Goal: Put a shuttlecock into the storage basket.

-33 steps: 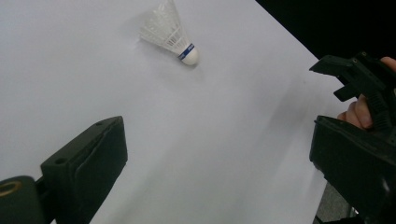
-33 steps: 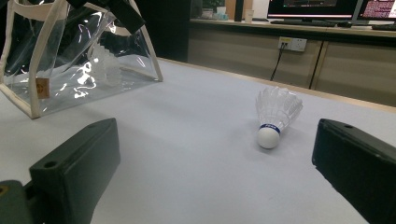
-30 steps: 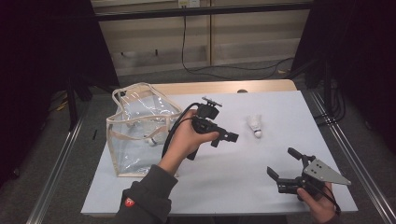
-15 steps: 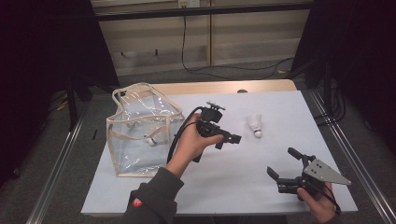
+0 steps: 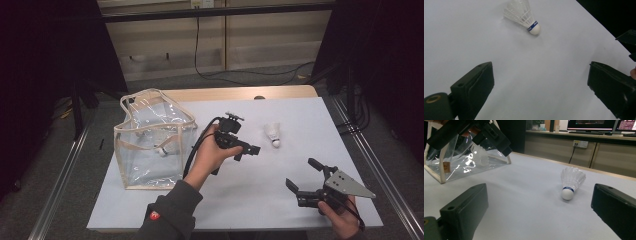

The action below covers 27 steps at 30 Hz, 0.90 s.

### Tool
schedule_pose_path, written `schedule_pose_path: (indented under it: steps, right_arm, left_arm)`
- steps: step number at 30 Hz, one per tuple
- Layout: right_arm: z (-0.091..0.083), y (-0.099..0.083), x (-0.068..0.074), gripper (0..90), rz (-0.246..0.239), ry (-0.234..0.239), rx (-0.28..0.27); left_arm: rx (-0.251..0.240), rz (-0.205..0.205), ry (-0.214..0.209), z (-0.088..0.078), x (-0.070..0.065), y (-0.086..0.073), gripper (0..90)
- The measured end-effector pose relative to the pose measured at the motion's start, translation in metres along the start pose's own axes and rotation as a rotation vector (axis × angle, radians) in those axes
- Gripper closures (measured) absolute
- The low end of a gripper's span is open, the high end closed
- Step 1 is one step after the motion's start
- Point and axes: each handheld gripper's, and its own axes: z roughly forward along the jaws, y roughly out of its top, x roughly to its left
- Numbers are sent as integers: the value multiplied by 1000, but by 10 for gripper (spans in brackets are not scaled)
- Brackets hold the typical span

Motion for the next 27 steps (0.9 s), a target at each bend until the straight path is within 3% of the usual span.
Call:
schedule_pose_path:
  steps: [27]
  right_arm:
    - [0,0,0,10,4,2,3]
  left_arm:
    - [-2,-9,1,26,0,3,82]
